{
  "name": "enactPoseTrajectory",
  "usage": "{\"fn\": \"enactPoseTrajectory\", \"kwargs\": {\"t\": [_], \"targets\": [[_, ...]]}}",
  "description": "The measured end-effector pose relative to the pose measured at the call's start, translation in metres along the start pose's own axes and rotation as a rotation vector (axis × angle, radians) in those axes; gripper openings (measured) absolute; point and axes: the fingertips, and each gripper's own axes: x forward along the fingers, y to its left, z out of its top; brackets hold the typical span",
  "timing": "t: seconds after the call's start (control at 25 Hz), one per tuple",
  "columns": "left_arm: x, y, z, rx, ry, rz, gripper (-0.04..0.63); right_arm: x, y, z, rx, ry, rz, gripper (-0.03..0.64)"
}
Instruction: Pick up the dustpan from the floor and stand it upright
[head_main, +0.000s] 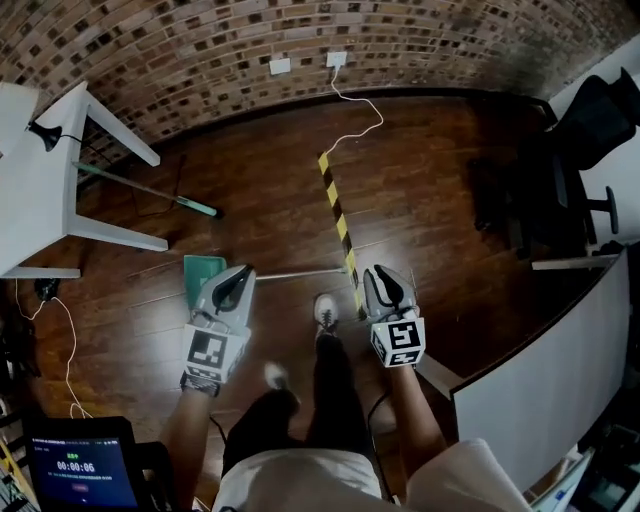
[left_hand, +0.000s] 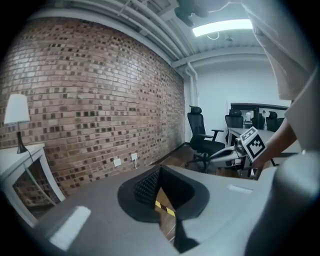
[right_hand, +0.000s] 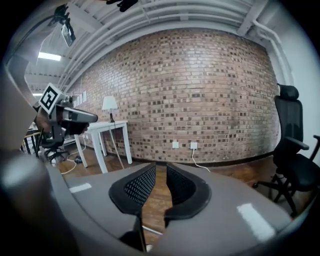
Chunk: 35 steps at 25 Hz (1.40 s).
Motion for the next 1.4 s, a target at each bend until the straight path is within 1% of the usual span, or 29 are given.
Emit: {"fn": "enactPoseTrajectory", "kwargs": {"t": [0.08,0.2,0.48,0.6,0.68,0.96,1.2,1.4], "targets": [[0.037,0.001,-0.032,-0.001,0.032,-0.008,0.0,0.028,-0.017,-0.039,-0.011,0.046,-0.002,0.084],[0.086,-0.001,-0.077,0.0,0.088,-0.003,0.0,0.065,-0.039,-0.084,-0.02,0.082,0.008,0.086],[0.169,-0.021,-0.188,-0.072,0.154,-0.034,0.0,0.124,-0.063,-0.208,0.021,0.187,0.008,0.101],[0.2,-0.033,-0.236,-0.06,0.175,-0.059,0.0,0.146,-0.075,-0.258,0.007,0.201,-0.007,0.104],[0.218,-0.039,-0.263,-0.052,0.181,-0.074,0.0,0.158,-0.084,-0.288,-0.004,0.212,-0.016,0.128],[0.264,-0.045,-0.347,-0.061,0.177,-0.104,0.0,0.189,-0.085,-0.398,-0.045,0.272,-0.014,0.144],[0.281,-0.053,-0.414,-0.075,0.189,-0.118,0.0,0.211,-0.08,-0.483,-0.069,0.323,0.005,0.161],[0.285,-0.068,-0.466,-0.096,0.206,-0.131,0.0,0.23,-0.074,-0.548,-0.114,0.379,0.038,0.172]]}}
